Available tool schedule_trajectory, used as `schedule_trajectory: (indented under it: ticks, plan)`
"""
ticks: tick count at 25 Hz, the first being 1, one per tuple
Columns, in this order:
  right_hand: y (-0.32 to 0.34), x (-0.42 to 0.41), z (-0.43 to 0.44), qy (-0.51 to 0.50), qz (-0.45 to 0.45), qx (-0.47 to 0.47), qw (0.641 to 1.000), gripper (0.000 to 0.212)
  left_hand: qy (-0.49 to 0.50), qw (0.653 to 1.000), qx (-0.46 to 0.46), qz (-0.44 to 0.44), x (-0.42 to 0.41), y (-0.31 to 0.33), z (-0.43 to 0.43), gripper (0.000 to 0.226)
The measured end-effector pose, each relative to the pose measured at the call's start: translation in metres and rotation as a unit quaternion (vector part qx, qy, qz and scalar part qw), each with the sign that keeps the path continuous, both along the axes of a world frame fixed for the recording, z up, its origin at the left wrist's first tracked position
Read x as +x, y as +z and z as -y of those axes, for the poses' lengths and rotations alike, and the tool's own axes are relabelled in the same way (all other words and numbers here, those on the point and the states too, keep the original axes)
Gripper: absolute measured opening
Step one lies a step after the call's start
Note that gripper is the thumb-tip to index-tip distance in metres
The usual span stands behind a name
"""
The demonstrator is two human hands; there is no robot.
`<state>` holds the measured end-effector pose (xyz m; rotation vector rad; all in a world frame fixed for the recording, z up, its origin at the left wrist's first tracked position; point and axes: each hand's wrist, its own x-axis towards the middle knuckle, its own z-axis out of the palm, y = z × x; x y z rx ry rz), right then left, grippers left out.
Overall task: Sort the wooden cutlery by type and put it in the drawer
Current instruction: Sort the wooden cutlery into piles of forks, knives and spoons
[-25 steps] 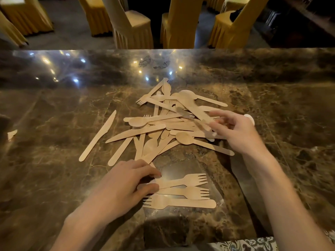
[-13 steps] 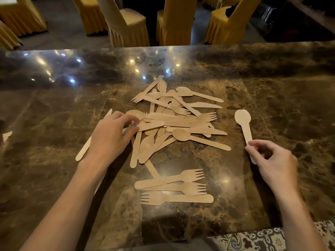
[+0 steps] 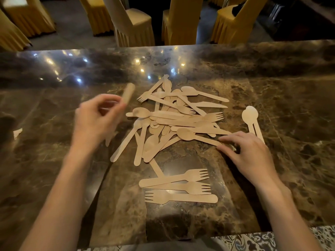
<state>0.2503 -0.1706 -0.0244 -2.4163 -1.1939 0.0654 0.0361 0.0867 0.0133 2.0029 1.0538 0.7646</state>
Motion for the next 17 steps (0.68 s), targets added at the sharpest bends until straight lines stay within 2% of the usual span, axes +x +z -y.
schedule_trajectory:
  ticks: [2,4,7,11,15,17]
  plan:
    - [-0.001,0.001,-0.007,0.012,-0.015,-0.025,0.999,0.023,0.082,0.992,-0.077,0.064,-0.022,0.004,-0.016,0.020]
    - [0.000,0.003,-0.010,0.018,-0.038,-0.034,0.999,0.022,0.115,0.985,-0.123,0.022,-0.034,-0.003,-0.030,0.022]
    - [0.005,0.003,-0.012,0.036,-0.069,-0.037,0.996,0.010,0.088,0.984,-0.143,-0.058,-0.033,-0.022,-0.032,0.016]
    - [0.011,0.003,-0.008,0.000,-0.187,0.037,0.982,0.016,0.081,0.987,-0.039,-0.136,-0.029,-0.036,-0.031,0.016]
    - [0.018,0.022,0.006,-0.126,-0.185,0.152,0.963,0.020,0.079,0.981,0.019,-0.178,-0.027,-0.037,-0.029,0.014]
    - [0.019,0.034,0.014,-0.188,-0.170,0.161,0.954,0.021,0.084,0.976,0.049,-0.195,-0.026,-0.035,-0.027,0.015]
